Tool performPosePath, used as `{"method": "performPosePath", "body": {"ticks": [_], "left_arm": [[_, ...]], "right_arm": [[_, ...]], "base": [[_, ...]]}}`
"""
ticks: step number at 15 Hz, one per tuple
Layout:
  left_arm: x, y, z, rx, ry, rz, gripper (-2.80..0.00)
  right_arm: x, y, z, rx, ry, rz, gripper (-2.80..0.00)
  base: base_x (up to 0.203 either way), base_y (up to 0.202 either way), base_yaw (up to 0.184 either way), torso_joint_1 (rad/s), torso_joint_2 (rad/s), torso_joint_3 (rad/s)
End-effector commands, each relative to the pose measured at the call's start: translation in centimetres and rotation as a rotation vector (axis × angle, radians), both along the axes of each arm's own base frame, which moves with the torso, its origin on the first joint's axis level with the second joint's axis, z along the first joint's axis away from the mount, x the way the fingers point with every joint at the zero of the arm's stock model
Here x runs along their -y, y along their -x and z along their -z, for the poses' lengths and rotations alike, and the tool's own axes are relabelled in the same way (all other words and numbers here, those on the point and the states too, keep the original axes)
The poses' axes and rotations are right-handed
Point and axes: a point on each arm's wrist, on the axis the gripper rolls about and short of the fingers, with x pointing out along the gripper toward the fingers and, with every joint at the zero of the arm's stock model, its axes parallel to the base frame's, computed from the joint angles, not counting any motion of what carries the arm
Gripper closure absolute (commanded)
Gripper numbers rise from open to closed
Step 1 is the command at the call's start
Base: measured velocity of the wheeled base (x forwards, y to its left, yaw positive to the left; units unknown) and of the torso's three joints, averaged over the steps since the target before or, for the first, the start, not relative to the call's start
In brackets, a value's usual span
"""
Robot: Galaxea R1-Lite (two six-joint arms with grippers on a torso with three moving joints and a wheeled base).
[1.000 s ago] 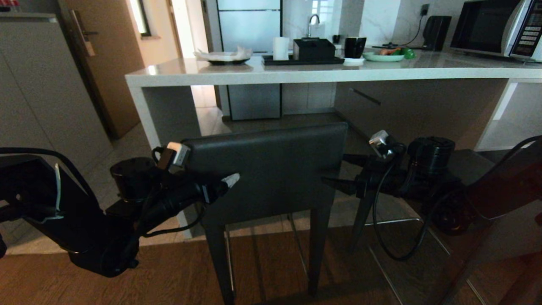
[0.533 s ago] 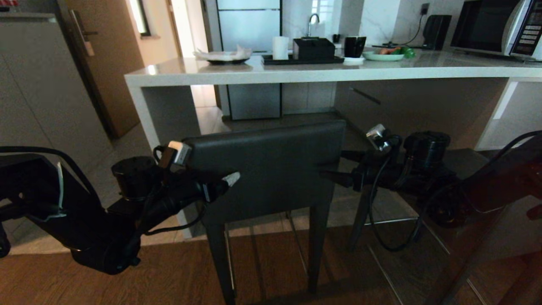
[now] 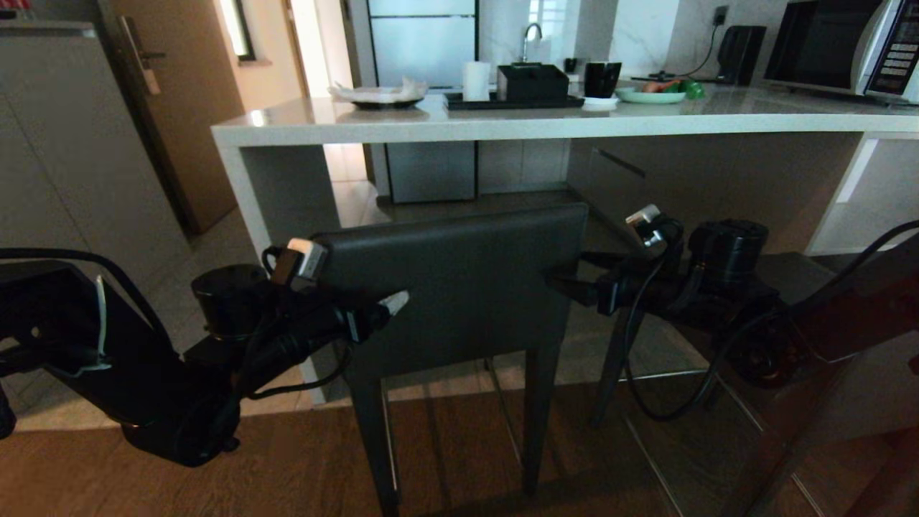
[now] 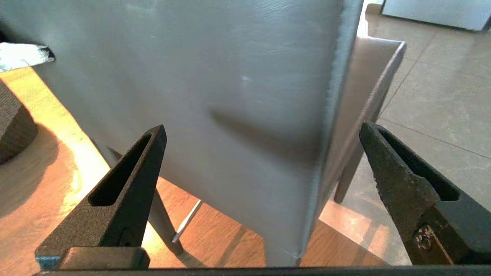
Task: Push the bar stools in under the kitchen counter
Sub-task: Push the gray chair back under the dining table
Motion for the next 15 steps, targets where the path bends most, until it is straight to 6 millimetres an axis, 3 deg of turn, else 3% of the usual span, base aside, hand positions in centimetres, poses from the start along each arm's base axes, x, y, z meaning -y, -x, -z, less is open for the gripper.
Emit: {"method": "performPosePath", "body": {"ticks": [1, 15], "left_arm": [[-0.04, -0.01, -0.3, 0.015, 0.006, -0.003, -2.8], [-0.07, -0.08, -0.33, 0.014, 0.005, -0.005, -2.8]], "right_arm": [[-0.16, 0.15, -0.13, 0.006, -0.001, -0.005, -2.8], [-0.12, 0.06, 0.35, -0.003, 0.006, -0.001, -2.8]], "base": [[0.0, 0.0, 0.0, 0.0, 0.0, 0.0], [0.0, 0.0, 0.0, 0.0, 0.0, 0.0]]}}
